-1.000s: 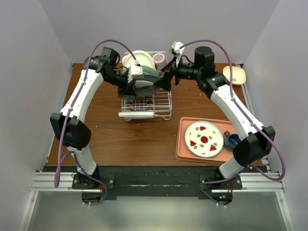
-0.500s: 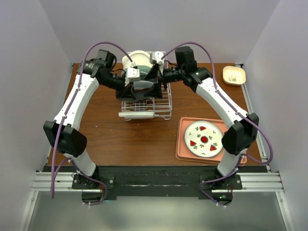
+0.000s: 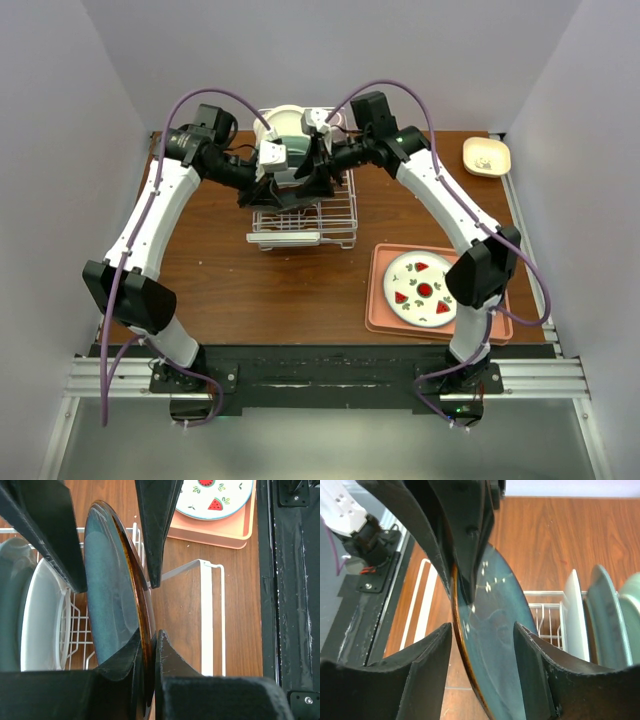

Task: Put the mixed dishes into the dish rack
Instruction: Pass the plate from the left arm to the right

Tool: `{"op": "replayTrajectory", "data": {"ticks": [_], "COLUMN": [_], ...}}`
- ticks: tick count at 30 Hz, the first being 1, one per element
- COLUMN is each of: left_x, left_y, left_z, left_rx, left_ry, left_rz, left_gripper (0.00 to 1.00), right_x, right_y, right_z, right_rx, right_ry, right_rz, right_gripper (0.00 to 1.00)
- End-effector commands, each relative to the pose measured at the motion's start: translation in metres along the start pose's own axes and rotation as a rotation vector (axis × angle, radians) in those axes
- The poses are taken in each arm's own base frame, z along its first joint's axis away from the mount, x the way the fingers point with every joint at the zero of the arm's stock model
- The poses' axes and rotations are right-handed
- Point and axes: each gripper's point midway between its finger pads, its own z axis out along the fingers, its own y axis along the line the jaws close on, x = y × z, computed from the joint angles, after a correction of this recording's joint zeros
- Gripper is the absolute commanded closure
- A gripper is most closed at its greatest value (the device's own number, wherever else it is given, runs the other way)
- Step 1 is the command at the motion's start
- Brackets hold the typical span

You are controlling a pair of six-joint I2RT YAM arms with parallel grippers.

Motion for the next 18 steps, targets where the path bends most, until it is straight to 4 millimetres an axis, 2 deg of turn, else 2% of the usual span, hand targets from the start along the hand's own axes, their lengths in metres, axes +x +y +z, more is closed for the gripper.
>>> {"op": "replayTrajectory", "data": {"ticks": [1,4,9,13,15,16,17,18], "left_x": [-0.049,-0.05,-0.053,-0.052,-0.051,-0.051,-0.057,-0.061], "left_y": [-0.008,-0.009,-0.01,-0.01,-0.008,-0.007,-0.005,-0.006], "left_z": [-0.018,-0.019,-0.019,-0.018,-0.018,-0.019,-0.022,-0.025], "left_rx": [-0.02,-0.02,-0.018,-0.016,-0.023,-0.034,-0.055,-0.065], "left_ry": [-0.162,-0.166,-0.176,-0.173,-0.169,-0.165,-0.176,-0.182], "left_rz": [0.196,0.196,0.207,0.2,0.196,0.183,0.177,0.18], "left_gripper": [1.0,1.0,1.0,1.0,1.0,1.0,1.0,1.0], "right_x": [-0.011,-0.005,0.006,0.004,0.003,0.002,0.003,-0.004], "right_y": [0.017,0.018,0.021,0.025,0.024,0.023,0.021,0.017], "right_z": [-0.001,0.003,0.009,0.01,0.01,0.01,0.01,0.009], "right_rx": [-0.1,-0.116,-0.134,-0.151,-0.149,-0.144,-0.125,-0.102], "right_ry": [-0.014,0.001,0.026,0.015,0.012,0.01,0.02,0.006], "right_rz": [-0.028,-0.015,0.002,0.001,-0.006,-0.011,0.013,-0.014], "right_gripper": [0.43,0.39,0.37,0.46,0.66,1.0,1.0,1.0]}}
